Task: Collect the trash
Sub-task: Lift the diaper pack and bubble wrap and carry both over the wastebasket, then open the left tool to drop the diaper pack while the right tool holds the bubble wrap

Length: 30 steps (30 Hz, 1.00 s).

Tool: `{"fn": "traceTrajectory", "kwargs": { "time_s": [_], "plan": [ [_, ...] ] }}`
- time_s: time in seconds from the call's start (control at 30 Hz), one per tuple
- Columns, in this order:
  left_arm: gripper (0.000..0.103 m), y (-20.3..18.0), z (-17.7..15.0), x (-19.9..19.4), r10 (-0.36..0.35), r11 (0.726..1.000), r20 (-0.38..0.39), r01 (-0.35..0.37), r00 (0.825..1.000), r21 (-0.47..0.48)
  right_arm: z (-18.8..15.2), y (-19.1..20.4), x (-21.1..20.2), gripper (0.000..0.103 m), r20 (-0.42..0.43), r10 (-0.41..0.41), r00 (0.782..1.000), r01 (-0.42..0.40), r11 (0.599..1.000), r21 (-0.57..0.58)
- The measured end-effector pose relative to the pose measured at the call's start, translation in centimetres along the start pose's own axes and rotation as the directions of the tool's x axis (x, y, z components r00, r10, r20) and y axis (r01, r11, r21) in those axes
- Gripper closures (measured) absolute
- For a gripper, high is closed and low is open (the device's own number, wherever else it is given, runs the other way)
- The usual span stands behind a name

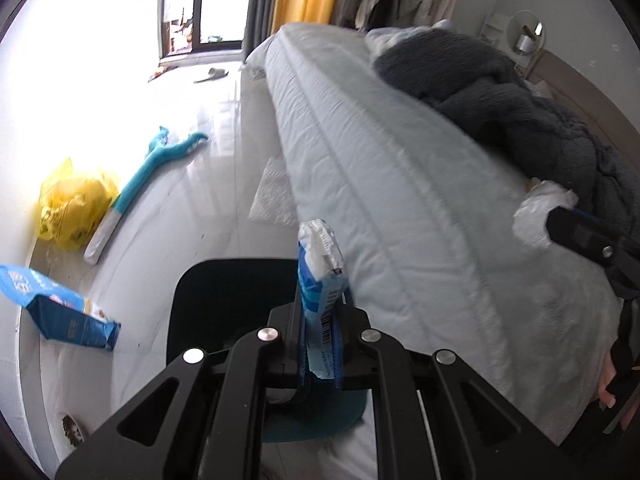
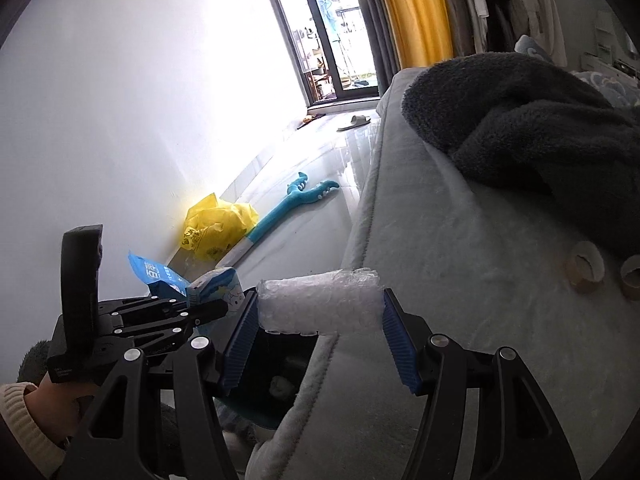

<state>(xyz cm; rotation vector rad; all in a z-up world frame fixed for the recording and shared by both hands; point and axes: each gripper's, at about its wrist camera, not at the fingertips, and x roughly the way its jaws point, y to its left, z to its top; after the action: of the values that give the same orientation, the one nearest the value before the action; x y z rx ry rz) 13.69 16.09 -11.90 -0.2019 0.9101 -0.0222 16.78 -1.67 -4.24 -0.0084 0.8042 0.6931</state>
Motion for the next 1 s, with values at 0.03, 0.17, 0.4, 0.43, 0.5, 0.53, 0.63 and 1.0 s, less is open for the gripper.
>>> {"fn": "traceTrajectory", "kwargs": {
  "time_s": [0.03, 0.17, 0.4, 0.43, 0.5, 0.53, 0.63, 1.0],
  "plan": [
    [0.091, 0.7, -0.2, 0.4, 0.003, 1.000, -0.020, -0.003, 1.000, -0.016, 0.1, 0.4, 0.3, 0.041, -0.002, 0.006, 1.000, -0.006, 1.000, -0.005],
    [0.091, 2.9, -1.1, 2.0, 0.001, 0.997, -0.105, -0.008, 0.995, -0.075, 0.4, 2.3, 1.8, 0.041, -0.022, 0.033, 0.999, -0.033, 0.999, -0.036],
    [0.091, 5.7, -2.7, 3.8, 0.039, 0.993, -0.205, -0.062, 0.978, -0.105, 0.5, 5.0, 3.8, 0.041, -0.062, 0.061, 0.996, -0.065, 0.995, -0.079],
    [0.091, 5.9, -2.9, 4.0, 0.040, 0.992, -0.214, -0.065, 0.976, -0.109, 0.5, 5.3, 4.0, 0.041, -0.068, 0.064, 0.996, -0.069, 0.994, -0.082],
    [0.091, 6.4, -3.2, 4.4, 0.033, 0.990, -0.237, -0.063, 0.971, -0.122, 0.5, 5.8, 4.7, 0.041, -0.087, 0.070, 0.994, -0.078, 0.993, -0.087],
    [0.091, 6.8, -3.5, 4.8, 0.026, 0.989, -0.253, -0.061, 0.967, -0.132, 0.4, 6.1, 5.2, 0.041, -0.100, 0.074, 0.992, -0.083, 0.992, -0.091],
    [0.090, 7.6, -4.3, 5.8, 0.015, 0.987, -0.293, -0.061, 0.956, -0.148, 0.3, 6.9, 6.0, 0.041, -0.123, 0.077, 0.989, -0.090, 0.990, -0.106],
    [0.041, 9.9, -5.2, 6.5, 0.023, 0.981, -0.353, -0.090, 0.935, -0.173, 0.5, 8.0, 9.3, 0.041, -0.187, 0.062, 0.980, -0.087, 0.988, -0.130]
  ]
}}
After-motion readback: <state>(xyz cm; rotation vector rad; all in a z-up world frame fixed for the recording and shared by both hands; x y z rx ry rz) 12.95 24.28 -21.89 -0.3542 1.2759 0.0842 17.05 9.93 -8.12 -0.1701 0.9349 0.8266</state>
